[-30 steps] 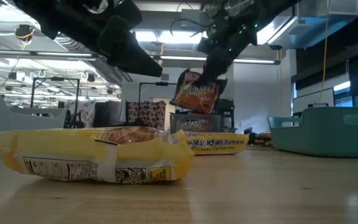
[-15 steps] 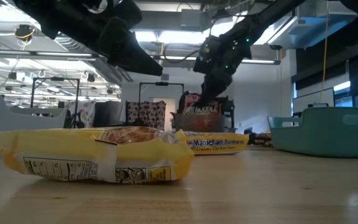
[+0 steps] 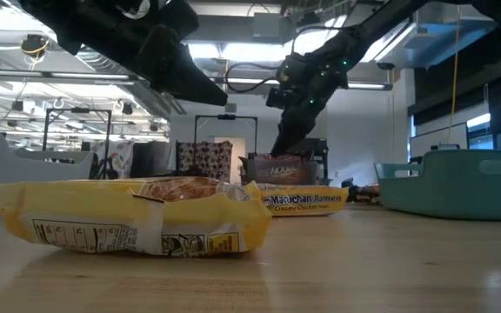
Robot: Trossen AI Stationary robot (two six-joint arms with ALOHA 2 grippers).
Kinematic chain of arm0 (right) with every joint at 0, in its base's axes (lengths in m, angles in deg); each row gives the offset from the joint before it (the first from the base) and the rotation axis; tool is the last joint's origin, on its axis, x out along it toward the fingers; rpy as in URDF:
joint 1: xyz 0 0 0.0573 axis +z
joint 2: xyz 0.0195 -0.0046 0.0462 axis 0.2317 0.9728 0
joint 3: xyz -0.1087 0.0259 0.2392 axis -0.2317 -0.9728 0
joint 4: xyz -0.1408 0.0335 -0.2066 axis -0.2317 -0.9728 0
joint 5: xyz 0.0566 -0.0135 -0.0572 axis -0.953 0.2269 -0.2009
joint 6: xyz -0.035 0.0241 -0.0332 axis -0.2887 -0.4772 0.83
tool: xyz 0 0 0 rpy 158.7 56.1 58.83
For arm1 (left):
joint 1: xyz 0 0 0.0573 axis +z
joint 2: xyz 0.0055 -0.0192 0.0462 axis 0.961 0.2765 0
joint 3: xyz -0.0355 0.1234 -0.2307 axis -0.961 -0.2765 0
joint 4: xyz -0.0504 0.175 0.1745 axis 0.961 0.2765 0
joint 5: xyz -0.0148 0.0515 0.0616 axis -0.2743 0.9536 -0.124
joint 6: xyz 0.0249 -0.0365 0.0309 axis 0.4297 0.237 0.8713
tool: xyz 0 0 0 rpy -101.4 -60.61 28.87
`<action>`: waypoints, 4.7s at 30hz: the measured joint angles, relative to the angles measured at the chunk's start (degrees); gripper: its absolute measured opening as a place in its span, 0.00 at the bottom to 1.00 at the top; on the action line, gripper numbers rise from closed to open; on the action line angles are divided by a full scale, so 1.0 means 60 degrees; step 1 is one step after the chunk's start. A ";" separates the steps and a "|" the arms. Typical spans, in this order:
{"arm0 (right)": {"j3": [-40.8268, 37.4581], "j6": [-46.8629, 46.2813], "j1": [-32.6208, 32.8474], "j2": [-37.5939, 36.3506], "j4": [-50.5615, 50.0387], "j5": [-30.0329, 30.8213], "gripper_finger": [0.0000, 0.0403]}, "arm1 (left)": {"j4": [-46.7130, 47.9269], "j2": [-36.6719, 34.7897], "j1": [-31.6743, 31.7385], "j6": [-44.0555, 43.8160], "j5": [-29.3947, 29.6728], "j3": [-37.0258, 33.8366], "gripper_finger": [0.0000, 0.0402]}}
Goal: Sort Maruchan noodles
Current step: Put the black noodle pack into the black bin
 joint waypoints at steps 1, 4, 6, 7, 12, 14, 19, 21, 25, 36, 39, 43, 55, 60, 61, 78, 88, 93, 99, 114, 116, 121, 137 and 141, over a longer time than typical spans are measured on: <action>0.0000 -0.0001 0.0006 -0.0001 0.0056 0.0269 0.54 | 0.0000 0.0000 0.0000 -0.0005 0.0003 0.0000 0.48; 0.0003 0.0020 0.0092 0.0002 0.0102 0.0974 0.58 | 0.0000 0.0000 0.0000 -0.0009 0.0000 0.0000 0.48; 0.0003 0.0120 0.0184 -0.0027 0.0070 0.1213 0.59 | 0.0000 0.0000 0.0000 -0.0009 0.0000 0.0000 0.48; 0.0000 0.0172 0.0249 -0.0089 0.0011 0.1271 0.59 | 0.0000 0.0000 0.0000 -0.0009 0.0000 0.0000 0.48; 0.0000 0.0179 0.0528 -0.1114 -0.0350 0.1422 0.59 | 0.0004 0.0000 0.0000 -0.0019 0.0000 0.0000 0.48; 0.0000 -0.0005 0.0514 -0.1694 -0.0709 0.1554 0.59 | 0.0004 0.0000 0.0000 -0.0097 0.0000 0.0000 0.48; 0.0016 -0.0786 -0.0060 -0.3148 -0.1631 0.1861 0.59 | 0.0007 0.0000 0.0000 -0.0111 0.0000 0.0000 0.48; 0.0018 -0.1283 -0.0495 -0.3497 -0.2052 0.1855 0.59 | 0.0007 0.0000 0.0000 -0.0111 0.0000 0.0000 0.48; 0.0018 -0.2226 -0.1504 -0.3661 -0.3003 0.1989 0.59 | 0.0007 0.0000 0.0000 -0.0107 0.0000 0.0000 0.48; -0.1661 -0.4020 -0.3101 -0.3553 -0.3520 0.2116 0.59 | 0.0040 0.0000 0.0000 -0.0124 0.0000 0.0000 0.48; -0.2249 -0.4504 -0.3075 -0.3553 -0.3559 0.2810 0.56 | 0.0040 0.0000 0.0000 -0.0126 -0.0003 0.0000 0.48; -0.2987 -0.4763 -0.3079 -0.3533 -0.3534 0.3279 0.46 | 0.0040 0.0000 0.0000 -0.0133 0.0000 0.0000 0.48; -0.3770 -0.4958 -0.2999 -0.2540 -0.3141 0.2919 0.11 | 0.0039 0.0000 0.0000 -0.0364 -0.0004 0.0000 0.48; -0.3770 -0.4726 -0.2438 -0.2467 -0.2775 0.2313 0.05 | 0.0036 0.0000 0.0000 -0.0410 -0.0004 0.0000 0.48; -0.3770 -0.4726 -0.2281 -0.2467 -0.2740 0.2204 0.05 | 0.0040 0.0000 0.0000 -0.0430 -0.0002 0.0000 0.48; -0.3748 -0.4820 0.0280 -0.2066 -0.1889 0.1519 0.05 | 0.0040 0.0000 0.0000 -0.0348 0.0000 0.0000 0.48; -0.3752 -0.5221 0.1621 -0.2063 -0.1813 0.1515 0.05 | 0.0040 0.0000 -0.0011 -0.0796 -0.0004 0.0000 0.48; -0.3759 -0.5256 0.2127 -0.2059 -0.1738 0.1516 0.05 | -0.0018 0.0186 -0.0028 -0.1246 -0.0274 0.0015 0.48; -0.3778 -0.5325 0.2761 -0.2041 -0.1163 0.1505 0.05 | -0.1206 0.1340 -0.0290 -0.2186 -0.0541 0.0084 0.48; -0.3592 -0.4991 0.3667 -0.2295 0.0111 0.1603 0.05 | -0.0386 0.3918 -0.0208 -0.2967 -0.0518 0.1773 0.48; -0.3534 -0.4987 0.3860 -0.2642 -0.0223 0.1714 0.05 | -0.0455 0.4116 -0.0211 -0.3072 -0.0538 0.1872 0.48; -0.3565 -0.5309 0.4225 -0.3135 -0.1012 0.2441 0.05 | 0.0230 0.4328 -0.0139 -0.3388 -0.0427 0.1869 0.48; -0.4652 -0.6248 0.4432 -0.3104 -0.0535 0.2717 0.05 | 0.4755 0.2599 0.0431 -0.4547 0.2745 0.1847 0.48; -0.4869 -0.6476 0.4566 -0.3040 -0.0069 0.1952 0.05 | 0.4991 0.2291 0.0436 -0.5054 0.3152 0.1836 0.48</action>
